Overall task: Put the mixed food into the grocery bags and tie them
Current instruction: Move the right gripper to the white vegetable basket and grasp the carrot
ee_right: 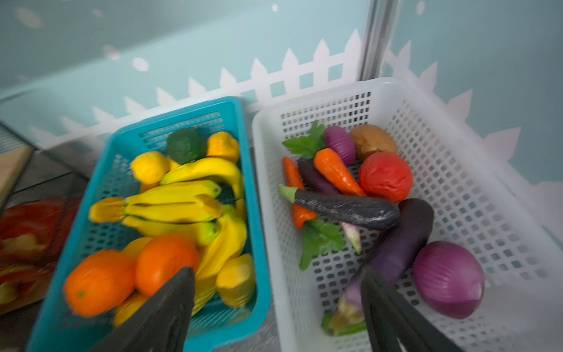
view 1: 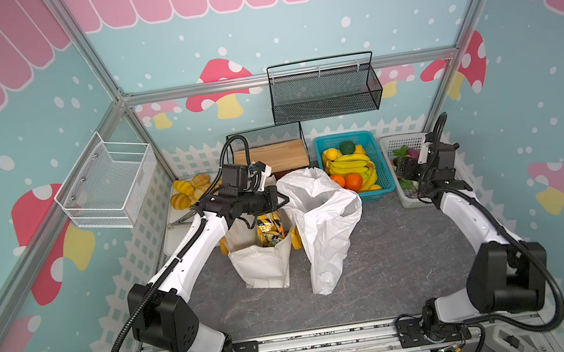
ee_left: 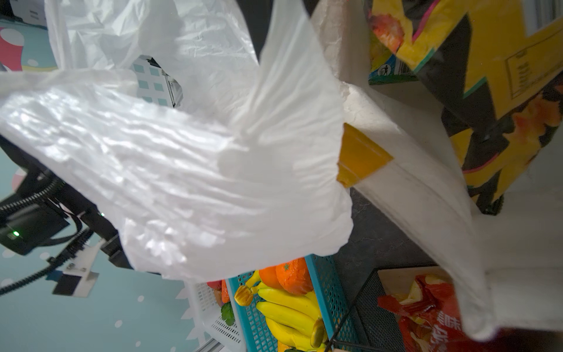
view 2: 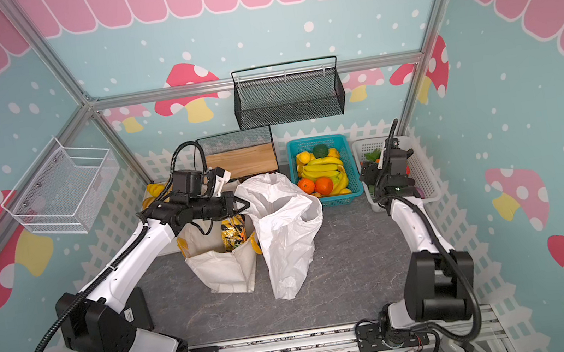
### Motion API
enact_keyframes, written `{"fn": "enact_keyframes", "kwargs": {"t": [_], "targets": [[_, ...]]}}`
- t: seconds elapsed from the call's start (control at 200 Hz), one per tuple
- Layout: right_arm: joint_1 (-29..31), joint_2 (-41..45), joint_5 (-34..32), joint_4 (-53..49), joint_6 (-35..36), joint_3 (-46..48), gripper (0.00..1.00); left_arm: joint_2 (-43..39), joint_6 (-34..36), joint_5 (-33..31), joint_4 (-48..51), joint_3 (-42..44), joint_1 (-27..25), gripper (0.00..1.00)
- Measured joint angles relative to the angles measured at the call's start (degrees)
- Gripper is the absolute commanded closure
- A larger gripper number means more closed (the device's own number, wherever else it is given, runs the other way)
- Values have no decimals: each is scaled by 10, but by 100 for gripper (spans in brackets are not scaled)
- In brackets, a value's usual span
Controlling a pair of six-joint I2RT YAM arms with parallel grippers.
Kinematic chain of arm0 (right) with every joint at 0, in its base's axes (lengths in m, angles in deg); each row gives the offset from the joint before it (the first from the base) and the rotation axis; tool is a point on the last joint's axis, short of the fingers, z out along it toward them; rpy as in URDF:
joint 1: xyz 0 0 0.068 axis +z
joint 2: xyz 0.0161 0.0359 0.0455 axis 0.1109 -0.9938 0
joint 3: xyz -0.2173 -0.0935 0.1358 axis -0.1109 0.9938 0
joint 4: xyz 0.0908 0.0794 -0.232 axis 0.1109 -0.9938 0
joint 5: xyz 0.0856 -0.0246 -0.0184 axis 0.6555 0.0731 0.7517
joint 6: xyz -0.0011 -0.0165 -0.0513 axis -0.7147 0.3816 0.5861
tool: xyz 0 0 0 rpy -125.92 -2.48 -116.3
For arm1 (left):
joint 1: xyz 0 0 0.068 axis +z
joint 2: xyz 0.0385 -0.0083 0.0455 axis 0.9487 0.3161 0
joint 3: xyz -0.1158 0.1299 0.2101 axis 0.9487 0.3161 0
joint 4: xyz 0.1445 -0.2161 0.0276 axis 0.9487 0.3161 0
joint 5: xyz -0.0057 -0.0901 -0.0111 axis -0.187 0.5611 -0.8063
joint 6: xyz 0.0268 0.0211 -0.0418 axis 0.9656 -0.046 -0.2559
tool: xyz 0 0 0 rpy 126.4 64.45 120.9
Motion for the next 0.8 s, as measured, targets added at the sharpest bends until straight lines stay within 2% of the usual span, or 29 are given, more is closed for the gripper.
{"fn": "enact_keyframes", "kwargs": {"t": [0.23, 0.425, 0.58, 0.801], "targets": [[-3, -213, -78, -6, 90, -172, 16, -8, 0, 0, -1, 0, 0, 100], [-4, -363, -123, -45, 158, -313, 24, -8, 0, -3, -1, 0, 0, 100], [-6, -430, -143, -73, 191, -384, 30, -8, 0, -6, -1, 0, 0, 100], [-15, -477, -147, -88, 219, -455, 38, -8, 0, -11, -1, 0, 0, 100]]}}
